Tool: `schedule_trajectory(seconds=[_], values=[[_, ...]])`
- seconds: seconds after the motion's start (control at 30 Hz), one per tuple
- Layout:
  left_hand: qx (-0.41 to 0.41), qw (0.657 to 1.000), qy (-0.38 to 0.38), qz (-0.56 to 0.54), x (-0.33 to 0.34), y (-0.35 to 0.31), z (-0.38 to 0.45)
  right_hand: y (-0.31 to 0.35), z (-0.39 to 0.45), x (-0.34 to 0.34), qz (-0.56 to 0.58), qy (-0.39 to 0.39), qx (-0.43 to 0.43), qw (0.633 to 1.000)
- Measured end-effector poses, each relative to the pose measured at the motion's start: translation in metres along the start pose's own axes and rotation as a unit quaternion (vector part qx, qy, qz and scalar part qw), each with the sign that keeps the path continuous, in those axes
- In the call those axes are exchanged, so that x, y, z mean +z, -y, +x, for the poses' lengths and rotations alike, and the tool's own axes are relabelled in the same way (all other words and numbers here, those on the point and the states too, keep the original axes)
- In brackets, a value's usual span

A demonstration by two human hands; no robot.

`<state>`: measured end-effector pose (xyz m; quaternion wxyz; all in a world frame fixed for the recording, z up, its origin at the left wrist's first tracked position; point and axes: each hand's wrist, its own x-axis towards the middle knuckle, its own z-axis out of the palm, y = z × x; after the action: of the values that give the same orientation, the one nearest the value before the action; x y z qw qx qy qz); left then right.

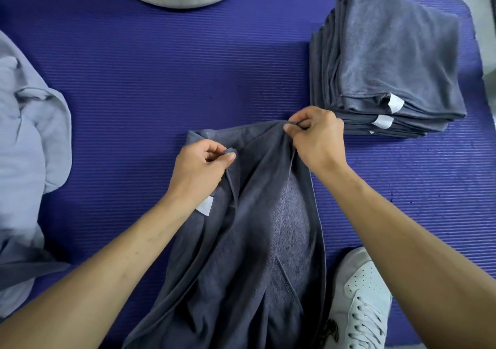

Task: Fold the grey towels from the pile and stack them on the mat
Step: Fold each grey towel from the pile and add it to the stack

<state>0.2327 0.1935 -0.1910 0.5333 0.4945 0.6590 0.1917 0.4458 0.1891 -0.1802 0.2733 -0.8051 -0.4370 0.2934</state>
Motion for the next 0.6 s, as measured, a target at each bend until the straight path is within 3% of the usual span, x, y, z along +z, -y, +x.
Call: schedule_trajectory(seconds=[0.17,0.3,0.47,0.6], values=[[-0.006,1.000,-0.025,-0.002,-0.011,-0.002,-0.014,0.007,-0.014,-0.002,0.019,-0.013,0.002,1.000],[-0.039,0.998,-0.032,0.047,-0.046,-0.015,-0.029,0.021,-0.025,-0.010,-0.097,0.040,0.027,0.994],[-0.031,0.987,-0.005,0.154,-0.106,-0.058,-0.064,0.093,-0.052,-0.050,-0.217,0.120,-0.043,0.968],[-0.030,0.984,0.016,0.174,-0.137,-0.107,-0.117,0.158,-0.105,-0.103,-0.276,0.171,-0.080,0.942]])
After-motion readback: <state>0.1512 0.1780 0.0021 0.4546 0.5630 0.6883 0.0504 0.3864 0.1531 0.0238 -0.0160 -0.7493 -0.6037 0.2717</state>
